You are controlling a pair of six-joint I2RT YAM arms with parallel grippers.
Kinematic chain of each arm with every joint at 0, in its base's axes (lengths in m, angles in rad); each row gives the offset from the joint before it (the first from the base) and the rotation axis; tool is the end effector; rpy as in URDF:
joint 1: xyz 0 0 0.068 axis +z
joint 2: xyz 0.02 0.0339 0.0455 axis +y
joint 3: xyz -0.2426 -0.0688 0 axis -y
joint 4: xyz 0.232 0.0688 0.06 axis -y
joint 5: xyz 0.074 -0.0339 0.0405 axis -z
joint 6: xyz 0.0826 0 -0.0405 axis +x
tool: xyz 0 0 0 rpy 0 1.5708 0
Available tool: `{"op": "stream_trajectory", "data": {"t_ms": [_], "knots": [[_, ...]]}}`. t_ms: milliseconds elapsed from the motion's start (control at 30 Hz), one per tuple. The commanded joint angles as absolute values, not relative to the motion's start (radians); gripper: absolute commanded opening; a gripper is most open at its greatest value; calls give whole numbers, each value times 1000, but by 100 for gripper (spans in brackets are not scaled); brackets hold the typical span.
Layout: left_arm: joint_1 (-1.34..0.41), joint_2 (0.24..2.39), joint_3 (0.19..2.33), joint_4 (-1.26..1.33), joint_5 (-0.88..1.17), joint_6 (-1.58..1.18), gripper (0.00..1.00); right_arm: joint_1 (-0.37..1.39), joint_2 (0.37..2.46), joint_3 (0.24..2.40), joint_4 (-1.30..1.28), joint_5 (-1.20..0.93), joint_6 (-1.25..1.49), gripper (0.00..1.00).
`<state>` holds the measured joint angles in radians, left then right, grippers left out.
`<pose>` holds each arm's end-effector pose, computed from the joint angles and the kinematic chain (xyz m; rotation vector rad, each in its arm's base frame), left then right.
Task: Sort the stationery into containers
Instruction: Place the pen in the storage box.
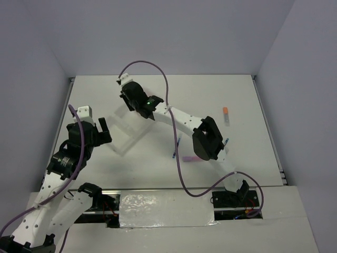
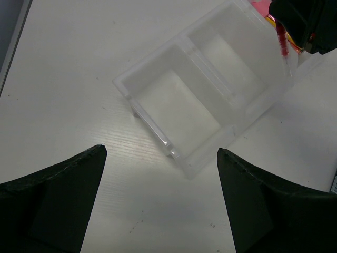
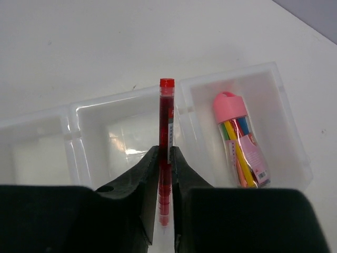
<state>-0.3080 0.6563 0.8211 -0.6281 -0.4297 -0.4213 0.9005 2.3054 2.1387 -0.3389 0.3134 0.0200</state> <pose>0.1821 -0.0218 0.2922 -0.3772 1.9532 -0.0328 0.3646 0.4190 0.2403 -0.7009 1.9357 0.2465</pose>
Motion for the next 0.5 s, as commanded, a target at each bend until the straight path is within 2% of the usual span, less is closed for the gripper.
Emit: {"op": "stream_trajectory", "data": {"t_ms": [0, 33, 67, 167, 300, 367, 433, 467], "knots": [[-302, 643, 836, -604, -439, -417, 99, 893, 2313, 2144, -267, 316, 67, 21], [-302, 643, 836, -604, -439, -417, 99, 893, 2318, 2152, -267, 302, 78, 28], [-302, 644, 838, -604, -439, -417, 99, 893, 2324, 2157, -270, 296, 83, 50], [-302, 644, 838, -604, -436, -416, 99, 891, 2336, 2180, -284, 302, 106, 80], [-302, 644, 838, -603, -434, -416, 99, 879, 2297, 2172, -308, 305, 152, 83], [-302, 644, 838, -604, -434, -416, 99, 877, 2209, 2126, -353, 397, 202, 82], [-302, 640, 836, -604, -436, -417, 99, 873, 2049, 1943, -351, 474, 323, 81], [-302, 638, 838, -604, -437, -417, 99, 873, 1990, 1781, -339, 491, 357, 80]]}}
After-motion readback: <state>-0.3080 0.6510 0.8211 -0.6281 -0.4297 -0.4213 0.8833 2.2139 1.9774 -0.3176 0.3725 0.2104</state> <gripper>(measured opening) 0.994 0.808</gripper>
